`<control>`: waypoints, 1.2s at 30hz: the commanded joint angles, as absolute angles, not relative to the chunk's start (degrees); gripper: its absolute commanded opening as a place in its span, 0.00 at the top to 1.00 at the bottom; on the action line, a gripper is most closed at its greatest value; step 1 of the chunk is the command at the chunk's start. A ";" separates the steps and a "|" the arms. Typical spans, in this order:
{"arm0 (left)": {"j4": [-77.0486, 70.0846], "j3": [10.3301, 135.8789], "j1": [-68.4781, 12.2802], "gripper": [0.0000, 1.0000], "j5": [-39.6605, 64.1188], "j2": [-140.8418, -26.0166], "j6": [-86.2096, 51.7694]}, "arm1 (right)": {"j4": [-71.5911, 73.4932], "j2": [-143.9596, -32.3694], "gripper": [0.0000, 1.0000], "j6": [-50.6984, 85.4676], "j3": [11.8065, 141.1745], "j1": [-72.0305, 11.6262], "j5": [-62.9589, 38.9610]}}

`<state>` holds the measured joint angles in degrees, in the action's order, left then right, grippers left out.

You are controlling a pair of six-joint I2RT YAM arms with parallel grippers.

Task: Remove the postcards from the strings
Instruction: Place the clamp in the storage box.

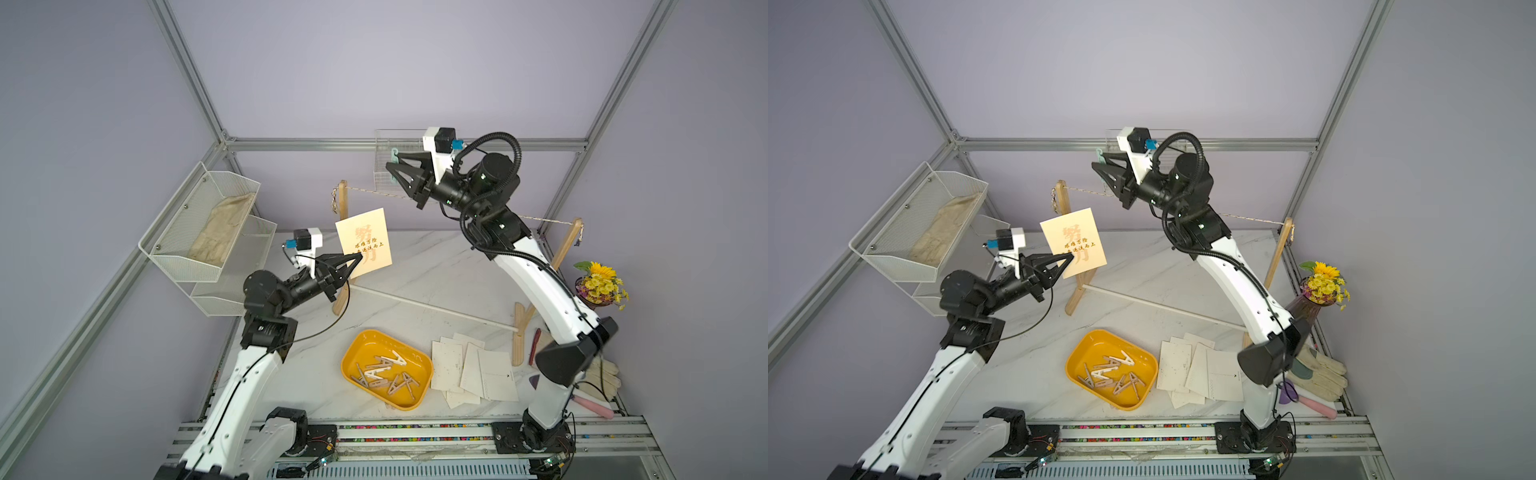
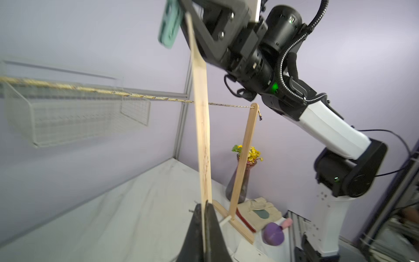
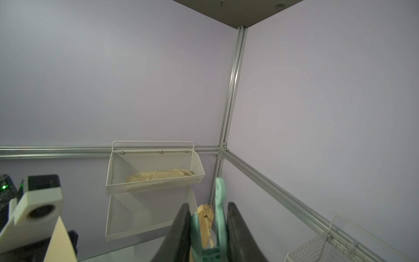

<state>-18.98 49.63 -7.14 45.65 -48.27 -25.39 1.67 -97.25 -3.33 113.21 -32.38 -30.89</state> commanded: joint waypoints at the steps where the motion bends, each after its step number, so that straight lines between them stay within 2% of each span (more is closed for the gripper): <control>1: -7.33 49.02 -7.12 1.00 27.35 -38.79 -12.50 | 6.36 -86.98 0.72 -3.60 98.19 -32.52 -30.51; 4: -3.94 48.99 -7.34 1.00 18.52 -33.76 -8.33 | 0.40 -81.17 0.72 -3.14 88.53 -34.16 -32.32; 9: -3.62 48.82 -7.47 1.00 14.65 -31.37 -8.32 | -6.99 -75.53 0.72 -4.54 71.53 -42.51 -27.55; 15: -4.23 48.70 -8.06 1.00 14.02 -31.63 -9.53 | 2.14 -74.17 0.72 4.80 50.56 -51.63 -24.73; 18: -4.39 49.14 -8.82 1.00 14.63 -32.67 -9.86 | 7.40 -74.73 0.66 7.95 44.94 -53.93 -22.96; 22: -4.42 49.92 -9.71 1.00 16.12 -33.96 -9.94 | 8.38 -76.90 0.46 8.83 43.79 -54.07 -21.29; 26: -4.05 50.65 -9.97 1.00 17.83 -34.28 -10.13 | 4.52 -77.81 0.37 7.89 45.96 -54.02 -16.71; 28: -4.05 51.43 -10.02 1.00 21.35 -35.34 -9.65 | 1.73 -76.19 0.37 7.54 47.58 -53.96 -13.07; 32: 1.23 57.05 -12.66 1.00 33.63 -41.62 -4.16 | -3.88 -66.17 0.29 9.98 50.33 -50.04 -2.32; 36: 8.15 60.55 -20.93 1.00 31.00 -45.76 4.07 | -8.76 -51.08 0.28 10.59 51.50 -44.87 8.60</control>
